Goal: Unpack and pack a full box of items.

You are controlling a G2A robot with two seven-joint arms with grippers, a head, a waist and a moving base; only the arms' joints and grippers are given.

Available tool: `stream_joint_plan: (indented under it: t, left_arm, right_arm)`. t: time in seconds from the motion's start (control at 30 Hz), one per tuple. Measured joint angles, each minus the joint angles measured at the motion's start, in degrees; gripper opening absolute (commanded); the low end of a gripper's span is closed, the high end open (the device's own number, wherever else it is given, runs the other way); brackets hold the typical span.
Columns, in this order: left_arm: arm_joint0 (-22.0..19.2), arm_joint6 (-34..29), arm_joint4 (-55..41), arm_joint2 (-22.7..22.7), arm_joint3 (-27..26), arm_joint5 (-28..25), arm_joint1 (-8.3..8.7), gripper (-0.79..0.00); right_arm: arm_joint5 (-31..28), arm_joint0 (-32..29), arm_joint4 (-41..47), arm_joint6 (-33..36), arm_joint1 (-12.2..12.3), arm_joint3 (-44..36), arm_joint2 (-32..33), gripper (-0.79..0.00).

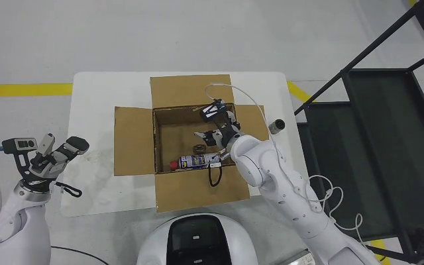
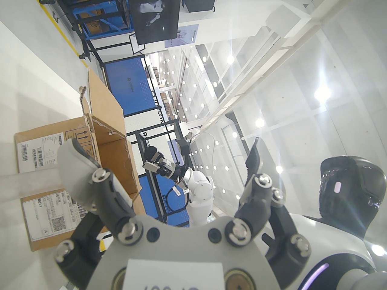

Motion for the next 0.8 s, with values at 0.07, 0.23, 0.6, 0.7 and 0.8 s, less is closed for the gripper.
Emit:
stream_joint_plan:
  t: [0.07, 0.23, 0.6, 0.7, 0.8]
  left_arm:
    - [0.0, 0.0, 0.0, 0.0, 0.0, 0.0, 0.00, 0.000]
    - [0.0, 0.0, 0.0, 0.0, 0.0, 0.0, 0.00, 0.000]
    - [0.0, 0.0, 0.0, 0.0, 0.0, 0.0, 0.00, 0.000]
    - [0.0, 0.0, 0.0, 0.0, 0.0, 0.0, 0.00, 0.000]
    - [0.0, 0.0, 0.0, 0.0, 0.0, 0.0, 0.00, 0.000]
  right_arm:
    - [0.0, 0.0, 0.0, 0.0, 0.0, 0.0, 0.0, 0.000]
    - [0.0, 0.0, 0.0, 0.0, 0.0, 0.0, 0.0, 0.000]
    - [0.0, 0.0, 0.0, 0.0, 0.0, 0.0, 0.0, 0.000]
    - [-1.4, -0.1, 0.5, -0.4, -0.1, 0.8, -0.4, 0.000]
    - [-3.6, 1.9, 2.2, 2.3, -0.4, 2.3, -1.5, 0.000]
